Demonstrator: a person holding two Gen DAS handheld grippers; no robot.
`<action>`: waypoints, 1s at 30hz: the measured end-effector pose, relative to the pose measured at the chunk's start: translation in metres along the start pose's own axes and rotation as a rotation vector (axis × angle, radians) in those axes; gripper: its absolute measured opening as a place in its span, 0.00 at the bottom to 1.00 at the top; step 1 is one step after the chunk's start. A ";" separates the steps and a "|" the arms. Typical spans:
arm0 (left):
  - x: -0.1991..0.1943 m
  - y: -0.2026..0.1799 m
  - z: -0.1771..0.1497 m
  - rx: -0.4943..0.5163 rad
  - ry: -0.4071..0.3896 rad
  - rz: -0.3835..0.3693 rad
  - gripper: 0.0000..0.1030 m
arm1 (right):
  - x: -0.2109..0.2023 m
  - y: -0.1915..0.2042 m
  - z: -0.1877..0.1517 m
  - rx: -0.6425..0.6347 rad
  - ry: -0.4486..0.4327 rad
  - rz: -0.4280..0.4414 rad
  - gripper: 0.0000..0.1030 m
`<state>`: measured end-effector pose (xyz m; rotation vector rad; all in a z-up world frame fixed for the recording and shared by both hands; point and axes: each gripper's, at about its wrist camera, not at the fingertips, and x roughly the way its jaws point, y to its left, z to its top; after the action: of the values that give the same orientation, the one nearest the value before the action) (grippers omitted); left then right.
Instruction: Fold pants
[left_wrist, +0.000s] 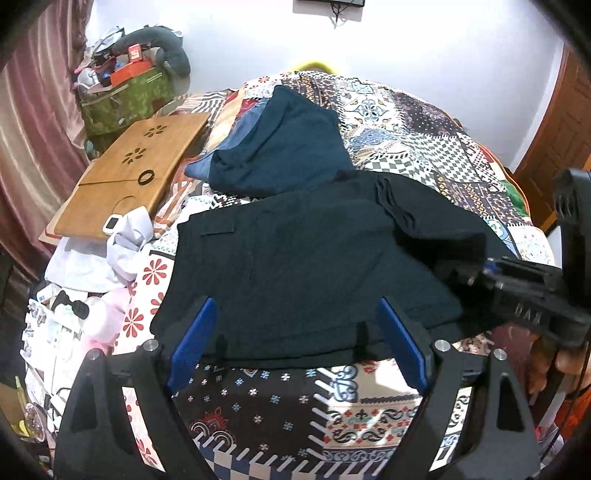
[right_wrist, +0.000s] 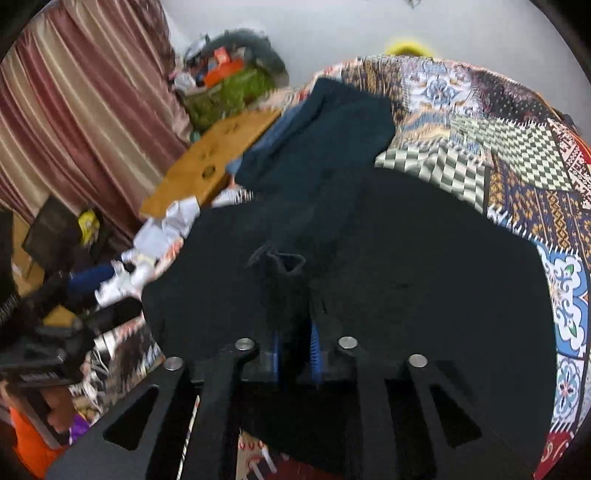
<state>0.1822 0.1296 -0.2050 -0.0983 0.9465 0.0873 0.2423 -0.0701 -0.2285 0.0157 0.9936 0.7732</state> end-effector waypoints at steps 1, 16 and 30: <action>0.000 -0.001 0.002 0.005 -0.002 -0.002 0.86 | -0.004 0.001 0.000 -0.009 0.002 0.011 0.27; -0.007 -0.071 0.071 0.140 -0.089 -0.076 0.91 | -0.086 -0.027 0.013 -0.124 -0.167 -0.088 0.52; 0.077 -0.143 0.105 0.333 0.003 -0.091 0.93 | -0.047 -0.113 0.042 0.022 -0.092 -0.129 0.52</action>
<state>0.3280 0.0029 -0.1998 0.1663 0.9470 -0.1544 0.3250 -0.1679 -0.2096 0.0058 0.9070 0.6384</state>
